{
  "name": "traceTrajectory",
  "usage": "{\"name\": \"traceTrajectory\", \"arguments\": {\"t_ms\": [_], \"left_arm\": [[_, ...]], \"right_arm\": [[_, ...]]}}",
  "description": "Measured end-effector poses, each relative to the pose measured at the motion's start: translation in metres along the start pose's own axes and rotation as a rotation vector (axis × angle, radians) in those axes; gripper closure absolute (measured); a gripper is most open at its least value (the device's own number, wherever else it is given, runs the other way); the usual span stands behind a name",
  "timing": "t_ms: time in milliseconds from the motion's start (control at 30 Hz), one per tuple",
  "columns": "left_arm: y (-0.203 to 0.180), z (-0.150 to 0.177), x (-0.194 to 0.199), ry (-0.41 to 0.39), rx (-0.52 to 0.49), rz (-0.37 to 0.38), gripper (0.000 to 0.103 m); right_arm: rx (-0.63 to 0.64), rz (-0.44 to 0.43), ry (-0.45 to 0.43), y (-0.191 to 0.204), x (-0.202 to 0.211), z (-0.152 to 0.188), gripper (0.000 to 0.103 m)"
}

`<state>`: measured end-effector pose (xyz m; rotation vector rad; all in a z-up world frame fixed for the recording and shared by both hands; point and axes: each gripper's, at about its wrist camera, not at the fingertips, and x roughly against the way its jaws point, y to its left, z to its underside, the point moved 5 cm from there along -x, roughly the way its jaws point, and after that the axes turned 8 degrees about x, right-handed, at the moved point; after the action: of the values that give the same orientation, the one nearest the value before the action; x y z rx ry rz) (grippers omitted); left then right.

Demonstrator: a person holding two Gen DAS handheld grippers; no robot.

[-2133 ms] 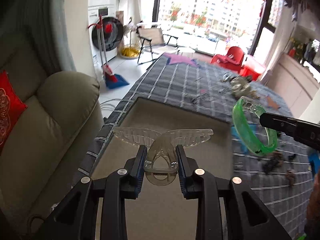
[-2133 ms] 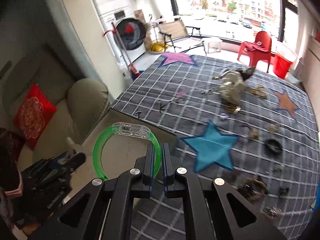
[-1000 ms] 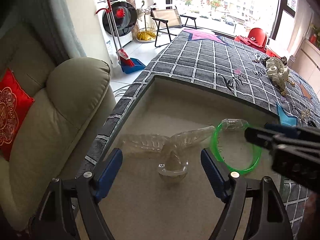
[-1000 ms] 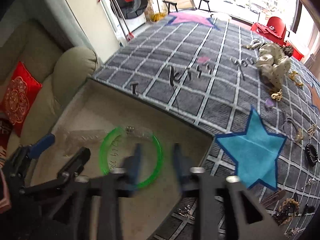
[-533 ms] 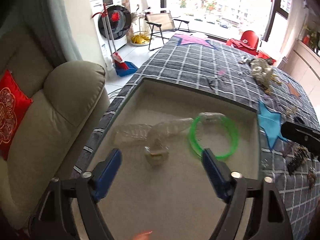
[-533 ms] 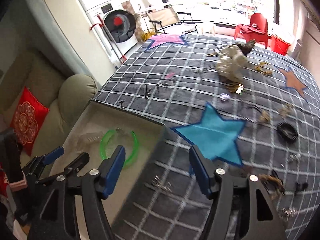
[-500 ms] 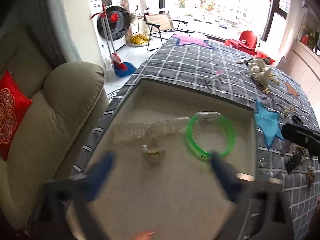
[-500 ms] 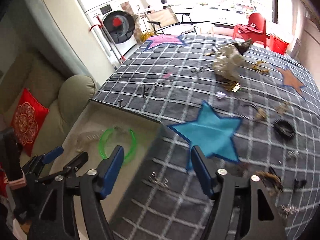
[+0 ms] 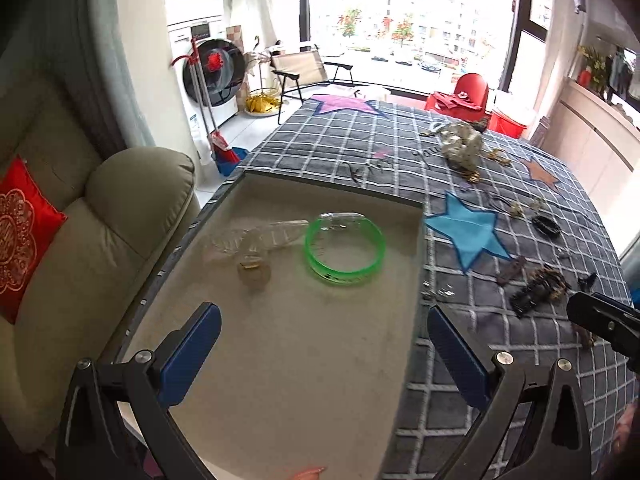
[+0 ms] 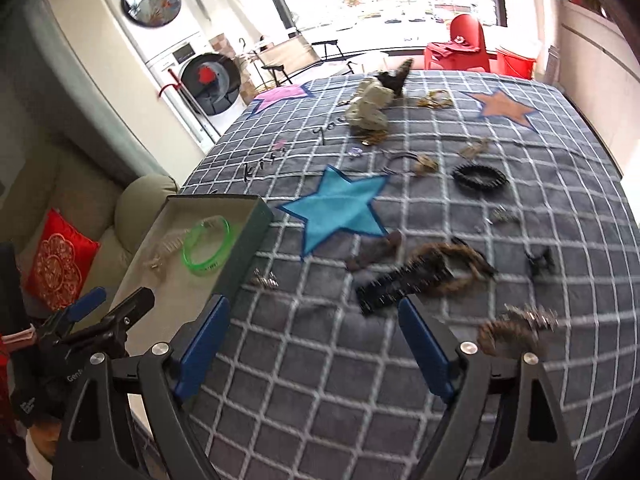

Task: Organize jewelry
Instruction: 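Move both open tools back over the jewelry on the blanket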

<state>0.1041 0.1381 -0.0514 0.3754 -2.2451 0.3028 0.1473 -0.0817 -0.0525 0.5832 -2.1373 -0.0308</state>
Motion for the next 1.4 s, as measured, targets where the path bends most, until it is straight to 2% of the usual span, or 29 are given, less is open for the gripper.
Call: {"name": "traceTrajectory", "arguments": {"t_ms": [433,733,1100,1167,1200,1400], "left_arm": [[-0.053,0.039,0.026,0.047,-0.071,0.091,0.000],[-0.089,0.061,0.037,0.064,-0.147,0.126,0.000],[-0.115,0.080,0.026,0.114,-0.185,0.156,0.000],[-0.117,0.081,0.021,0.127,-0.180,0.155,0.000],[-0.118,0.081,0.019,0.132,-0.178,0.156,0.000],[-0.130,0.079,0.012,0.138,-0.193,0.153,0.000]], "right_arm": [[-0.089,0.053,-0.058,-0.046,0.054,0.044,0.013],[-0.157,0.066,-0.071,-0.078,0.069,0.072,0.012],[-0.252,0.081,-0.072,-0.121,0.077,0.099,0.012],[-0.262,0.080,-0.069,-0.126,0.075,0.101,0.008],[-0.266,0.078,-0.069,-0.129,0.075,0.102,0.000],[-0.262,0.088,-0.088,-0.139,0.072,0.099,0.000]]}}
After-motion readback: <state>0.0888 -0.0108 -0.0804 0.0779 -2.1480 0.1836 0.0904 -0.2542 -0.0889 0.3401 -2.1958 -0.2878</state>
